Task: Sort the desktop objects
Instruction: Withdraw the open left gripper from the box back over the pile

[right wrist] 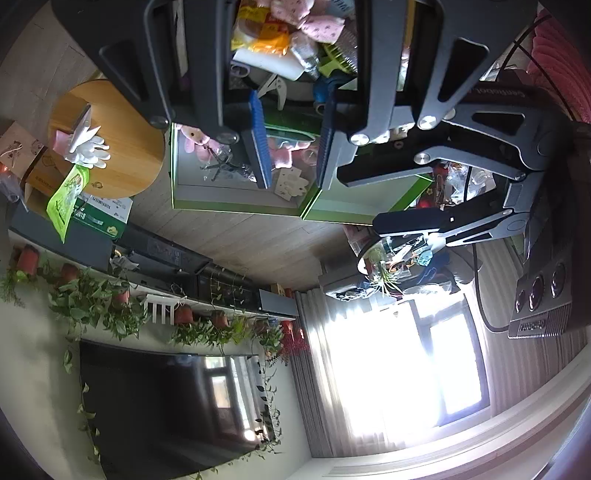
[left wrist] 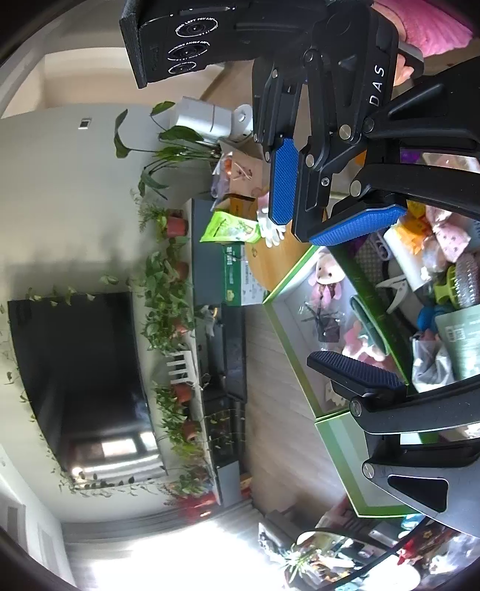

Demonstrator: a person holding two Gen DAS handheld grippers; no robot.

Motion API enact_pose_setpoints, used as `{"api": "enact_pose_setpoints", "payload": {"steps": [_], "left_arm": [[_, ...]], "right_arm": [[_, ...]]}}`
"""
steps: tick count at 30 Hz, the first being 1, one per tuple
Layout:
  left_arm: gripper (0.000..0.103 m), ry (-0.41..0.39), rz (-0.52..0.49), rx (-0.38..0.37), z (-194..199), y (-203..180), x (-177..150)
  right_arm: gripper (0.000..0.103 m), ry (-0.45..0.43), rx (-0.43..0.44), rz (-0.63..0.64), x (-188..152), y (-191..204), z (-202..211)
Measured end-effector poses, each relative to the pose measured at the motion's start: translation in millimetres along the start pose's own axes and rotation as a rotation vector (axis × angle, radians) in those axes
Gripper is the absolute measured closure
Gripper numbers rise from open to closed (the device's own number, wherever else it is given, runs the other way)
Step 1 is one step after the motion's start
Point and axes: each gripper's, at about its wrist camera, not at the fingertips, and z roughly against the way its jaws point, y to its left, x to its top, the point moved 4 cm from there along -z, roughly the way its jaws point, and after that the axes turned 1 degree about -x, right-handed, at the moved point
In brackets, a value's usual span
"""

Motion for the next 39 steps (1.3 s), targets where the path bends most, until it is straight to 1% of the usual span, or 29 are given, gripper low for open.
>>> {"api": "enact_pose_setpoints", "payload": {"steps": [12,19,30,39], "left_arm": [[0.043,-0.019,0.015,-0.021,40.6,-14.9,-30.7],[0.043,-0.032,0.011,-0.007,59.0,-23.2,-51.4],[0.043,-0.011,0.033,-0.005,79.2,-26.3,-107.3],[0.043,0.001,0.07,0.02,96.8,-13.5,-147.8]], "right_arm": [[0.077,0.008,0.01,0.046,-24.0,32.0,33.5],[0.077,0.021,0.03,0.047,-44.0,47.2,44.4],[0.077,0.079,0.061,0.064,-90.0,80.7,46.0],[0.077,0.121,0.091,0.093,-116.5,110.7,39.8]]}}
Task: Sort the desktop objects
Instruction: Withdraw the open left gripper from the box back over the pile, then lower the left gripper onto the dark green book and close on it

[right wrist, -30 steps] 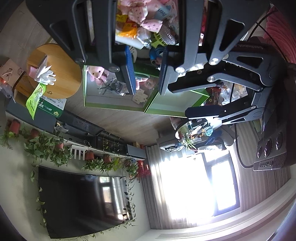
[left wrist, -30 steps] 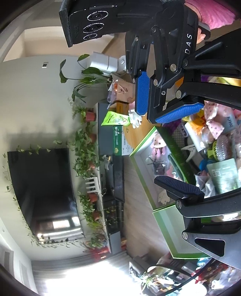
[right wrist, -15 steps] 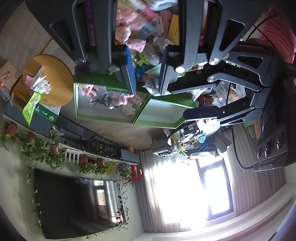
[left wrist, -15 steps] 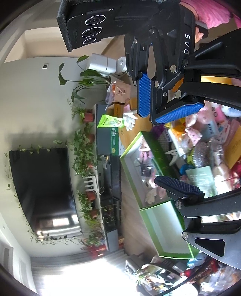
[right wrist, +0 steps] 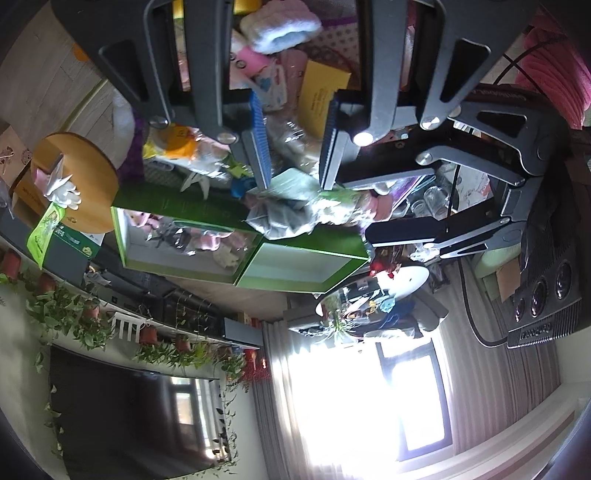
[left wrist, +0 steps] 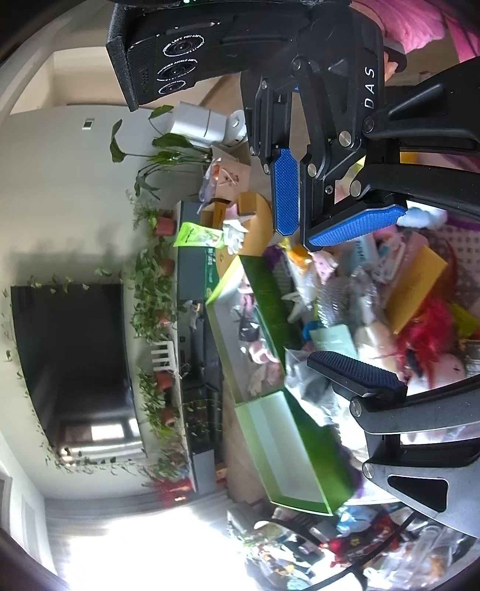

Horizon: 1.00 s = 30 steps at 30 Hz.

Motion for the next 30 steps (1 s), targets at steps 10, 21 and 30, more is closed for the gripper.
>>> {"api": "enact_pose_setpoints", "payload": {"steps": [10,21,30], "left_arm": [[0.043,0.011,0.028,0.049,16.9,18.3,-35.9],[0.043,0.039,0.061,0.059,15.8,38.7,-59.9],[0.043,0.095,0.151,0.072,3.6,65.5,-100.1]], "right_arm": [[0.077,0.048,0.051,0.017,-15.1,34.7,-17.6],[0.076,0.1,0.088,0.022,-23.6,57.3,-44.1],[0.065,0.179,0.147,-0.03,-53.4,62.4,-69.0]]}}
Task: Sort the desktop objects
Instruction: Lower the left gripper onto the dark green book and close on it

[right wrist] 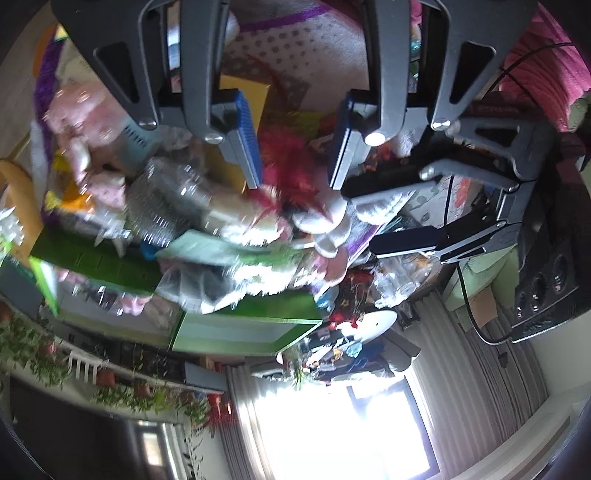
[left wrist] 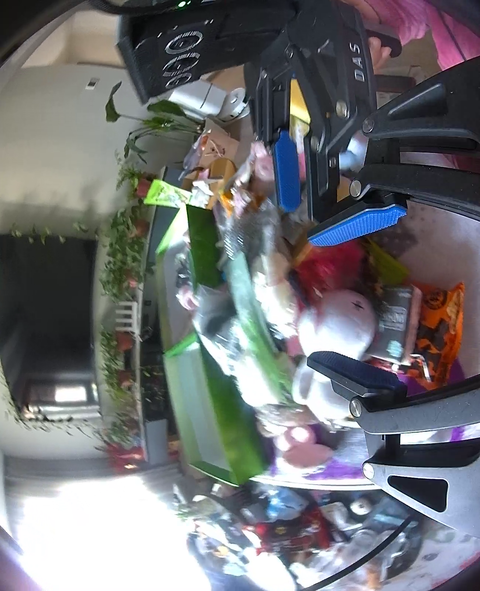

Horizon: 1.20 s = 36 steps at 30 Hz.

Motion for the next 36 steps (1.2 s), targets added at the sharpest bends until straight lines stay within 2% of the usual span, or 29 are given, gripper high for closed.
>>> {"api": "enact_pose_setpoints", "payload": {"steps": [5,17,22,29,36], "left_arm": [[0.043,0.049,0.064,0.016,-12.6,23.0,-21.9],[0.043,0.119,0.077,0.013,-31.5,36.4,-46.7],[0.043,0.142,0.09,-0.014,-38.3,39.2,-54.8],[0.054,0.148,0.112,-0.077,-38.1,40.4,-62.2],[0.055,0.141,0.119,-0.104,-28.6,35.0,-73.1]], "right_arm": [[0.065,0.051,0.036,-0.032,-20.5,8.7,-15.1],[0.066,0.138,0.085,-0.058,-41.0,24.6,-47.8],[0.071,0.137,0.091,-0.066,-41.2,27.2,-52.2],[0.074,0.151,0.084,-0.079,-44.1,34.6,-57.7],[0.076,0.185,0.078,-0.153,-59.9,28.7,-66.7]]}}
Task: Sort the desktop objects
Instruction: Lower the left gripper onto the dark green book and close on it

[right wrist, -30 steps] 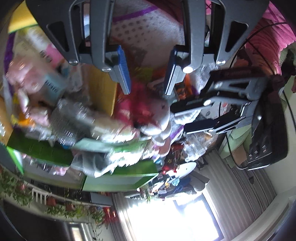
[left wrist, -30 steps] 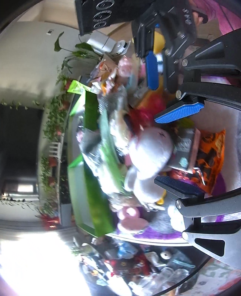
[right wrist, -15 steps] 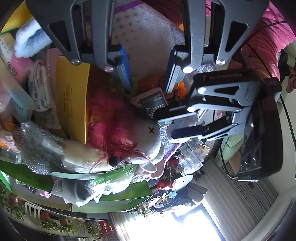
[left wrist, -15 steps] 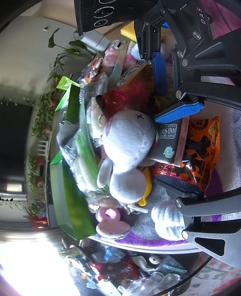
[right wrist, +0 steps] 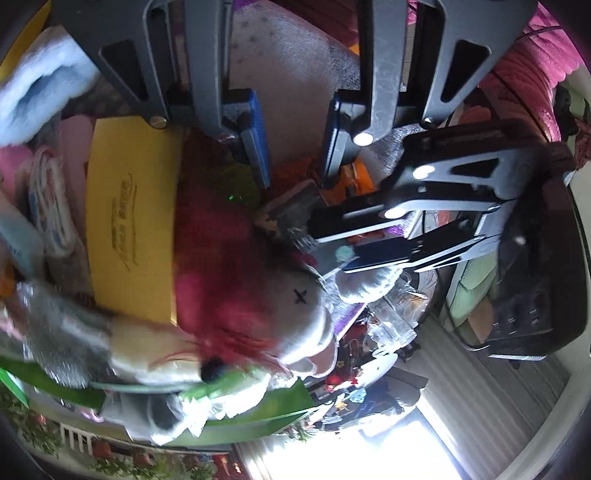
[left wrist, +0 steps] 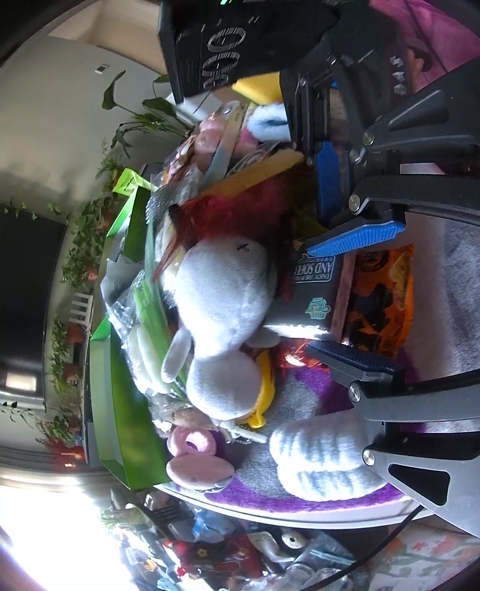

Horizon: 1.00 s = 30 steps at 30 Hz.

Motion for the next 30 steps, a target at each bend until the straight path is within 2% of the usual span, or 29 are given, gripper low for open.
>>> {"api": "enact_pose_setpoints", "payload": {"steps": [3,9,12,16,20,23,30], "left_arm": [[0.055,-0.008,-0.006,0.007,2.9,-3.2,-7.3],[0.055,0.0,-0.009,0.017,4.8,-5.2,-18.4],[0.055,-0.008,0.02,0.001,11.3,-0.9,-15.0],[0.055,-0.044,0.071,-0.006,19.5,8.3,-5.2],[0.055,-0.041,0.101,-0.002,11.8,13.3,2.6],[0.055,-0.009,0.108,-0.006,1.4,13.8,2.2],[0.056,0.006,0.082,0.01,-1.8,6.5,-1.2]], "right_arm": [[0.078,-0.011,0.028,-0.056,-6.1,-8.3,-1.6],[0.077,-0.11,0.023,-0.103,-6.9,-12.8,7.1],[0.076,-0.111,0.062,-0.148,-4.2,-15.4,9.0],[0.075,-0.128,0.06,-0.147,1.0,-10.6,13.1],[0.075,-0.134,0.047,-0.15,8.2,-7.6,12.9],[0.075,-0.118,0.032,-0.131,11.5,-3.3,8.4],[0.077,-0.072,-0.022,-0.106,14.3,2.0,1.5]]}}
